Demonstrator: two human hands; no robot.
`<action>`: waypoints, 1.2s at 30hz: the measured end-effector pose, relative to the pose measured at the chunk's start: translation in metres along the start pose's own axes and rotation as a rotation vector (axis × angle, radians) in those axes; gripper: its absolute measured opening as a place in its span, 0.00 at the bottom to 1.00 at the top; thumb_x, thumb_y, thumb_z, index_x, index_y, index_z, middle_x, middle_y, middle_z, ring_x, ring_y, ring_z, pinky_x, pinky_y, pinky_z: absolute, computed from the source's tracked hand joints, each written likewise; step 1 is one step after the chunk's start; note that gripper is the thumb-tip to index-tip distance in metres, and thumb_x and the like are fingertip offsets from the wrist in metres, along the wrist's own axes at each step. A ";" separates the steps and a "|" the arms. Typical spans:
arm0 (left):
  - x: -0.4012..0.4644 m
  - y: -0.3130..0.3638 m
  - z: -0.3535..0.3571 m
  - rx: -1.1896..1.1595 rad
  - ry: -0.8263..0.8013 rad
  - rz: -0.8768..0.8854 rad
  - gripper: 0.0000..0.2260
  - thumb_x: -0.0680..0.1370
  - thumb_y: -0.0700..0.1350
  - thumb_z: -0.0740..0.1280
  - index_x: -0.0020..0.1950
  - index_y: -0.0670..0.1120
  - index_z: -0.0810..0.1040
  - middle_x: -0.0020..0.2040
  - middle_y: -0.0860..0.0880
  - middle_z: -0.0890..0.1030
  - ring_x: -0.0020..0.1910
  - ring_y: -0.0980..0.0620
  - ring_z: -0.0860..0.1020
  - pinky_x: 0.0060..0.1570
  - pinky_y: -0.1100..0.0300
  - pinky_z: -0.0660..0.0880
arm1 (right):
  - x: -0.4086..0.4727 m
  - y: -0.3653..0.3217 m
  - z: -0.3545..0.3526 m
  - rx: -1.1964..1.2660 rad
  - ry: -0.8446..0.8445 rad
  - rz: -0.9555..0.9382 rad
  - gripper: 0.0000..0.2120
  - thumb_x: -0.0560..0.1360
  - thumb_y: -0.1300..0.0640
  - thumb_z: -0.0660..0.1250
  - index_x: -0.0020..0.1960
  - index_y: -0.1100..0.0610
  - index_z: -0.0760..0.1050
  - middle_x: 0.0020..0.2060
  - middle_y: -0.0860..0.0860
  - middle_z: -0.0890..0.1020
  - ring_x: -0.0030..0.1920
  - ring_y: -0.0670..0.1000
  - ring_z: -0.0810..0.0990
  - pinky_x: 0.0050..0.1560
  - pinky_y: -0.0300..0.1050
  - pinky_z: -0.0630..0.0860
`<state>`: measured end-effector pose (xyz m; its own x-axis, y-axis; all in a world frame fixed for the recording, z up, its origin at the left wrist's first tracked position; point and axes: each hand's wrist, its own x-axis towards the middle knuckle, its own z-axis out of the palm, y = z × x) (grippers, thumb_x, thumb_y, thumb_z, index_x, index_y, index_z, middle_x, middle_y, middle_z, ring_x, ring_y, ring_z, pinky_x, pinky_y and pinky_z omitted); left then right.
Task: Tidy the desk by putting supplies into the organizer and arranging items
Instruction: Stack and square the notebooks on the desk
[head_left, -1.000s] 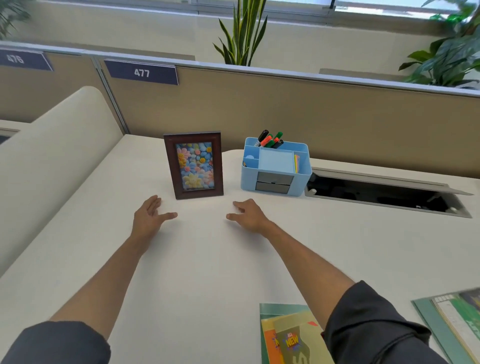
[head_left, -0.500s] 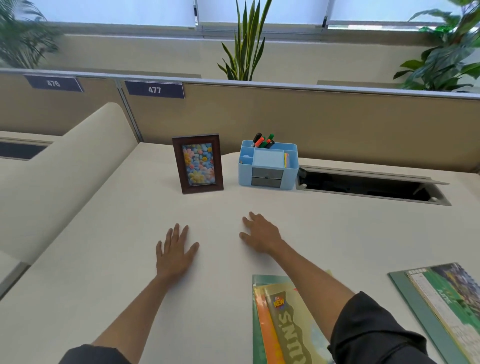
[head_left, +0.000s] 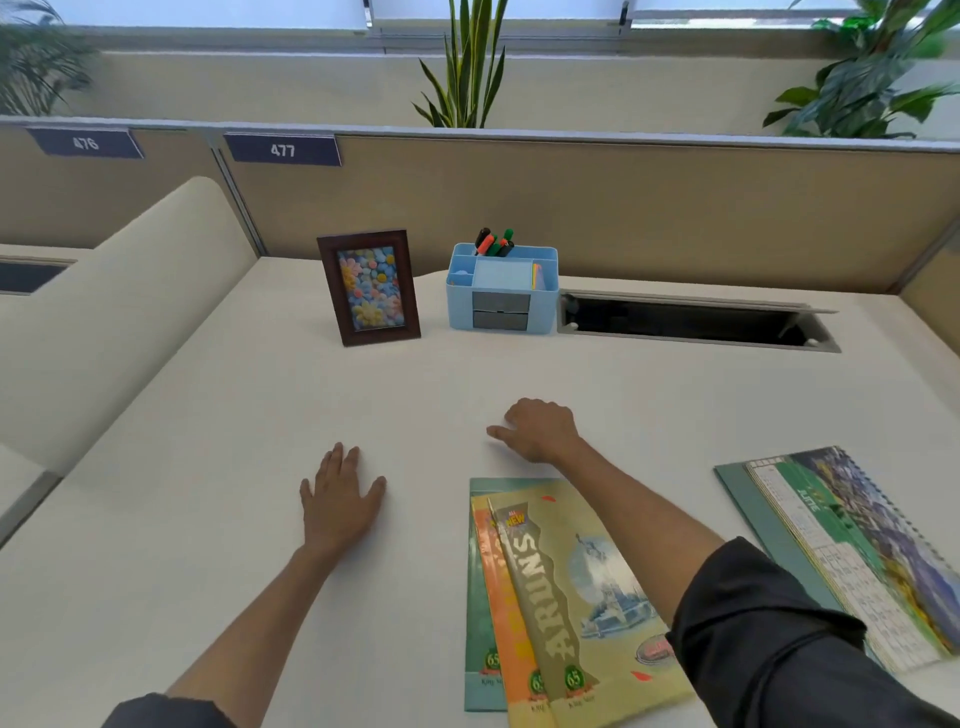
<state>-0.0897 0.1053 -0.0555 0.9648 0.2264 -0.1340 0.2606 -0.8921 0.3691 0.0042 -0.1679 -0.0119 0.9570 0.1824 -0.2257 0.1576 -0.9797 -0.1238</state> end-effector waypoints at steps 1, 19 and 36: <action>-0.007 0.002 0.002 0.016 0.009 0.003 0.29 0.80 0.56 0.58 0.78 0.45 0.56 0.79 0.46 0.52 0.78 0.49 0.50 0.75 0.44 0.48 | -0.005 0.004 0.002 0.003 0.008 0.005 0.28 0.78 0.34 0.54 0.57 0.56 0.78 0.58 0.53 0.79 0.57 0.57 0.78 0.54 0.50 0.71; -0.127 0.094 0.032 0.100 -0.014 0.120 0.32 0.74 0.71 0.52 0.61 0.46 0.71 0.58 0.48 0.71 0.58 0.48 0.71 0.53 0.53 0.72 | -0.136 0.084 0.010 0.209 0.096 0.338 0.40 0.69 0.25 0.57 0.67 0.55 0.73 0.62 0.52 0.77 0.60 0.55 0.77 0.55 0.50 0.72; -0.145 0.134 0.043 -0.273 -0.212 -0.109 0.38 0.69 0.59 0.72 0.69 0.42 0.60 0.68 0.45 0.58 0.69 0.43 0.58 0.65 0.49 0.62 | -0.200 0.047 0.050 0.374 0.098 0.486 0.30 0.64 0.31 0.70 0.51 0.56 0.73 0.46 0.50 0.78 0.46 0.54 0.79 0.43 0.46 0.74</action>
<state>-0.1967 -0.0639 -0.0259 0.9092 0.2026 -0.3637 0.3894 -0.7232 0.5705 -0.1921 -0.2467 -0.0207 0.9186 -0.3027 -0.2539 -0.3806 -0.8504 -0.3633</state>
